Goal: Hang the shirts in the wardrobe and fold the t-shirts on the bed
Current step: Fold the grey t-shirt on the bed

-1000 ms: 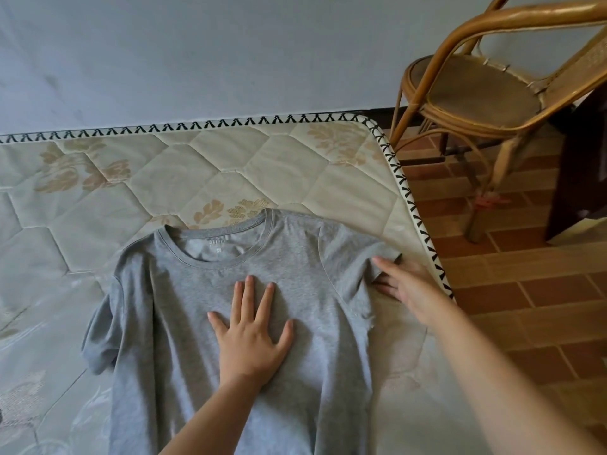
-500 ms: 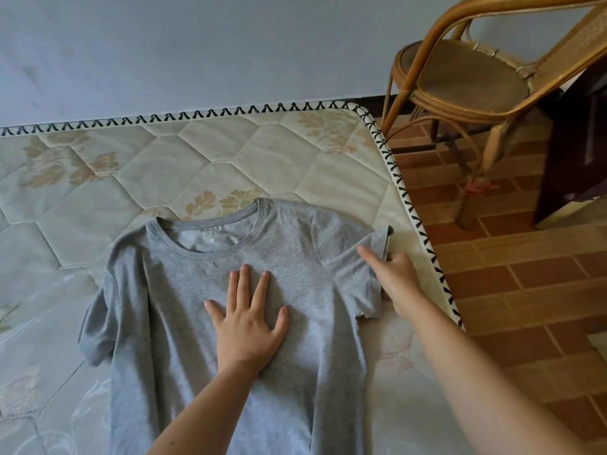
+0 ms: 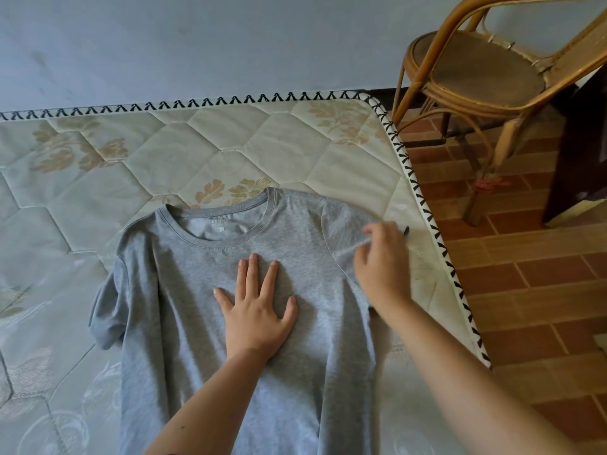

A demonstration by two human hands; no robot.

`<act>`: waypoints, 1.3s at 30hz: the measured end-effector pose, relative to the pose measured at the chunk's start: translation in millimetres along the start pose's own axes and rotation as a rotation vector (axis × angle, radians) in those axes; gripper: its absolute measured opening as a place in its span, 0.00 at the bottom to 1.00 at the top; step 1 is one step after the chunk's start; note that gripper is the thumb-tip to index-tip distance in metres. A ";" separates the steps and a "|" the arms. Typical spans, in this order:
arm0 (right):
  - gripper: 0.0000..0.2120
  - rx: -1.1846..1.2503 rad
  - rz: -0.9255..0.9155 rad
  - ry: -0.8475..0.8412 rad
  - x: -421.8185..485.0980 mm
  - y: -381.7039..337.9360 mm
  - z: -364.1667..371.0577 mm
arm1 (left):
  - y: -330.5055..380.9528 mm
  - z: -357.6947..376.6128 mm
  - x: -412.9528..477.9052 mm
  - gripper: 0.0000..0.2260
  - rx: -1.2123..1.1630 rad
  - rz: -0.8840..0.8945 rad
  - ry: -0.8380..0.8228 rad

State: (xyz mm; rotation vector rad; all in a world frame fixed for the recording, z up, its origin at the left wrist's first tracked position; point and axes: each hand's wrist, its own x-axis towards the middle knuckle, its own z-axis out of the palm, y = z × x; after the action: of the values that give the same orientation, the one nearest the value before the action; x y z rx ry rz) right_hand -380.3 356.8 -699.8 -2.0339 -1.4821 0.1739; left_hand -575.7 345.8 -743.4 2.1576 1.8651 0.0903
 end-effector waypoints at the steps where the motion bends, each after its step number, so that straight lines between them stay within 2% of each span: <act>1: 0.12 -0.017 -0.134 -0.047 -4.2 -11.0 14.6 | -0.1 0.5 0.1 0.37 0.005 -0.001 -0.001; 4: 0.19 -0.055 -0.322 -0.273 -16.1 -38.7 47.3 | 0.2 2.0 0.6 0.37 0.003 -0.004 0.015; 7: 0.30 -0.236 -0.288 -0.558 -22.6 -33.0 61.7 | -0.3 2.3 1.0 0.36 -0.011 -0.007 0.019; 9: 0.33 -0.344 -0.281 -0.534 -22.2 -18.2 60.3 | -0.7 1.8 0.9 0.37 -0.008 -0.008 0.008; 14: 0.31 -0.487 -0.041 -0.483 -0.3 10.9 43.0 | -0.9 1.4 0.9 0.36 0.006 -0.008 -0.003; 17: 0.33 -0.493 0.049 -0.476 6.3 17.2 31.8 | -1.0 1.1 1.5 0.36 0.004 0.005 -0.008; 19: 0.33 -0.545 0.076 -0.535 6.6 12.0 28.0 | -1.2 1.2 0.5 0.36 -0.016 0.012 -0.001; 21: 0.33 -0.608 0.027 -0.621 1.2 -3.1 22.5 | -0.7 1.0 -0.1 0.35 -0.039 0.026 0.007; 25: 0.28 -0.472 -0.259 -0.775 -36.6 -61.0 13.5 | -3.0 -3.9 -4.6 0.37 -0.179 0.040 0.049; 26: 0.27 -0.425 -0.280 -0.798 -50.2 -77.0 10.4 | -1.7 -8.2 -8.7 0.35 -0.249 0.037 0.059; 28: 0.25 -0.306 -0.242 -0.797 -73.0 -102.9 8.5 | -1.2 -19.5 -19.6 0.26 -0.418 -0.011 0.131; 31: 0.20 -0.193 -0.224 -0.807 -90.8 -134.4 8.0 | -22.6 -43.4 -44.1 0.20 -0.571 -0.217 0.279; 36: 0.24 -0.078 -0.354 -0.832 -111.1 -185.8 32.4 | -132.4 -63.1 -79.3 0.18 -0.279 -0.133 0.458; 39: 0.23 -0.051 -0.424 -0.842 -122.0 -215.5 49.0 | -195.6 -67.5 -98.5 0.23 -0.114 -0.266 0.307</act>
State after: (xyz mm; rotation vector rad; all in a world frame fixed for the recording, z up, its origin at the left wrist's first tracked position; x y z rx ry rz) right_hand -623.1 306.9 -652.0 -1.6879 -2.3932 0.9006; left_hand -794.9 285.3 -715.0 1.8855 2.2367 0.4829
